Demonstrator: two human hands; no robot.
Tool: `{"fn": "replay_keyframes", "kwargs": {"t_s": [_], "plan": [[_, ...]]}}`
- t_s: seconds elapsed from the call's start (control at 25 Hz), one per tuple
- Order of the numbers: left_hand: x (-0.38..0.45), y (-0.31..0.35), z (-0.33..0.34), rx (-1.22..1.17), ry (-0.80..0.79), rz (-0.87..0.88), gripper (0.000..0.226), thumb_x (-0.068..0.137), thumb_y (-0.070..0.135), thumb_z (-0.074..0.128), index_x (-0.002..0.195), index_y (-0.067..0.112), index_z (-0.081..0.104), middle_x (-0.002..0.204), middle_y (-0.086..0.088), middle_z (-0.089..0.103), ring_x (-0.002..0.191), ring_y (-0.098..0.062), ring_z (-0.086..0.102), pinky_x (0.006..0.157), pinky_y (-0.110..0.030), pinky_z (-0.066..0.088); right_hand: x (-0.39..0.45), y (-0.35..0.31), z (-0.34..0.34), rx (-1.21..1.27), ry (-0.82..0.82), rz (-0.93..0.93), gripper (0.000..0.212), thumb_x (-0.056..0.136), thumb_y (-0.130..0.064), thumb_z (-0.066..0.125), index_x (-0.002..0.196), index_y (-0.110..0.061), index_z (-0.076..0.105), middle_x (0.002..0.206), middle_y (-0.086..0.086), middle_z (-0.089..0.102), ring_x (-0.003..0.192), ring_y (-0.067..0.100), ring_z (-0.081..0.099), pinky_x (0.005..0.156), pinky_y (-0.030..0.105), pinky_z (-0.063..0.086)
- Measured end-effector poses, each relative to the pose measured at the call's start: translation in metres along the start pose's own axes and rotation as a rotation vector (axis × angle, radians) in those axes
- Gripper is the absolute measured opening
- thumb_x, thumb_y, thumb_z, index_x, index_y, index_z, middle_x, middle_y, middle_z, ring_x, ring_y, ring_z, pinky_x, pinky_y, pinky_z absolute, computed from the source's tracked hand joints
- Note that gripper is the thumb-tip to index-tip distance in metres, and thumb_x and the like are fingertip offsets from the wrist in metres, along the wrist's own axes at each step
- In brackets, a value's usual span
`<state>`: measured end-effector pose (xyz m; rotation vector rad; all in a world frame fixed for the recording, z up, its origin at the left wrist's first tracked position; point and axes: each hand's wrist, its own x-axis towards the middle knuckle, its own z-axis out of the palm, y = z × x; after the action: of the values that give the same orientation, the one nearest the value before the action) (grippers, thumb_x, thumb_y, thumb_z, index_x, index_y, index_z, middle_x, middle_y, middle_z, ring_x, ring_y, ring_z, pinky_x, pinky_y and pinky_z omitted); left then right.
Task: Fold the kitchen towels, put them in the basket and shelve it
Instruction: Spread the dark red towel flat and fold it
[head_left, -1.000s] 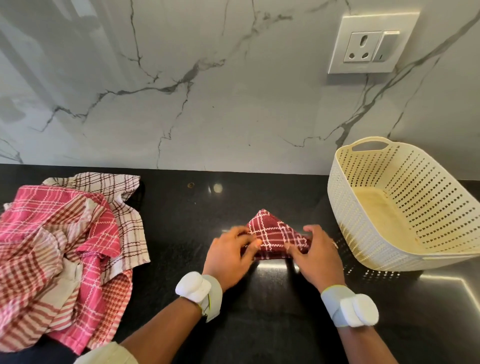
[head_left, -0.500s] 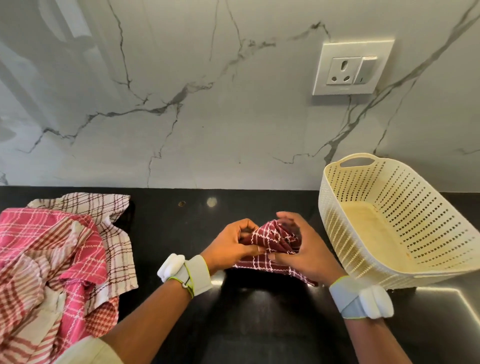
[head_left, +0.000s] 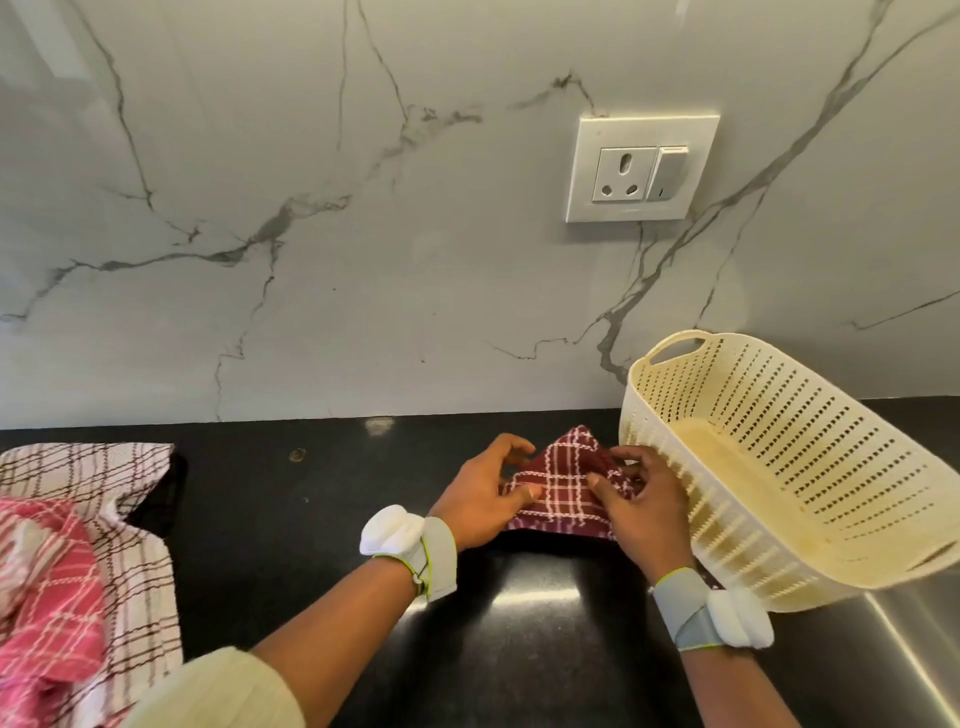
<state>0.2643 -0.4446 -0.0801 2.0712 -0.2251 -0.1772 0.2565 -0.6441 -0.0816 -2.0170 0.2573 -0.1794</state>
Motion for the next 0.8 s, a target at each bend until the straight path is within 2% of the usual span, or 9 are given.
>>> {"fn": "replay_keyframes", "kwargs": {"t_s": [0.08,0.16,0.28,0.36,0.48,0.56,0.68,0.8], "plan": [[0.01,0.003,0.01,0.031,-0.028,0.063,0.02,0.087,0.017,0.067,0.101,0.025,0.055,0.104,0.008,0.06,0.068,-0.002,0.052,0.072,-0.025,0.048,0.005,0.0,-0.009,-0.025,0.101,0.023,0.031,0.077,-0.017,0.078,0.102,-0.023,0.06,0.1,-0.002,0.062,0.095,0.018,0.059,0.085,0.031,0.046],[0.023,0.003,0.015,0.076,-0.002,0.092,0.018,0.086,0.012,0.065,0.091,0.028,0.057,0.1,0.003,0.06,0.067,-0.002,0.05,0.073,-0.026,0.046,0.016,-0.003,-0.01,-0.073,0.11,-0.022,0.031,0.078,-0.016,0.077,0.103,-0.022,0.059,0.099,-0.003,0.062,0.093,0.017,0.059,0.083,0.027,0.043],[0.04,-0.004,0.013,0.076,0.103,0.016,0.024,0.087,0.009,0.062,0.086,0.032,0.062,0.099,0.0,0.06,0.075,-0.007,0.053,0.08,-0.029,0.046,0.041,-0.003,-0.002,-0.135,-0.024,-0.019,0.032,0.08,-0.018,0.075,0.106,-0.023,0.059,0.101,-0.003,0.063,0.093,0.016,0.059,0.085,0.026,0.043],[0.045,-0.011,0.011,0.069,0.152,-0.062,0.021,0.088,0.01,0.061,0.086,0.03,0.064,0.103,0.001,0.06,0.087,-0.011,0.057,0.086,-0.027,0.046,0.058,0.001,0.006,-0.223,-0.099,-0.03,0.029,0.078,-0.024,0.075,0.102,-0.03,0.06,0.1,-0.004,0.065,0.095,0.017,0.062,0.091,0.031,0.045],[0.049,-0.021,0.011,0.033,0.156,-0.127,0.012,0.09,0.015,0.063,0.094,0.026,0.067,0.11,0.001,0.059,0.1,-0.017,0.06,0.092,-0.027,0.046,0.078,0.008,0.017,-0.352,-0.175,-0.076,0.024,0.073,-0.035,0.074,0.091,-0.039,0.058,0.095,-0.009,0.067,0.095,0.017,0.064,0.099,0.046,0.042],[0.052,-0.022,0.012,0.05,0.115,-0.134,0.021,0.091,0.022,0.064,0.112,0.02,0.066,0.117,0.001,0.055,0.109,-0.015,0.056,0.096,-0.022,0.041,0.093,0.014,0.018,-0.376,-0.19,-0.073,0.022,0.072,-0.037,0.076,0.087,-0.039,0.06,0.093,-0.01,0.068,0.094,0.016,0.065,0.101,0.048,0.04],[0.063,-0.019,0.013,0.117,0.02,-0.105,0.045,0.09,0.022,0.065,0.133,0.016,0.052,0.129,-0.001,0.044,0.119,-0.014,0.048,0.102,-0.018,0.031,0.112,0.018,0.014,-0.262,-0.131,-0.032,0.021,0.07,-0.032,0.081,0.085,-0.031,0.065,0.086,-0.005,0.069,0.086,0.018,0.067,0.088,0.038,0.05],[0.075,-0.017,0.017,0.184,0.022,-0.036,0.045,0.088,0.011,0.065,0.131,0.02,0.055,0.136,-0.001,0.04,0.126,-0.019,0.044,0.11,-0.025,0.031,0.121,0.015,0.015,-0.249,-0.057,-0.021,0.014,0.076,-0.023,0.078,0.084,-0.022,0.066,0.081,0.001,0.068,0.083,0.023,0.066,0.073,0.027,0.048]]}}
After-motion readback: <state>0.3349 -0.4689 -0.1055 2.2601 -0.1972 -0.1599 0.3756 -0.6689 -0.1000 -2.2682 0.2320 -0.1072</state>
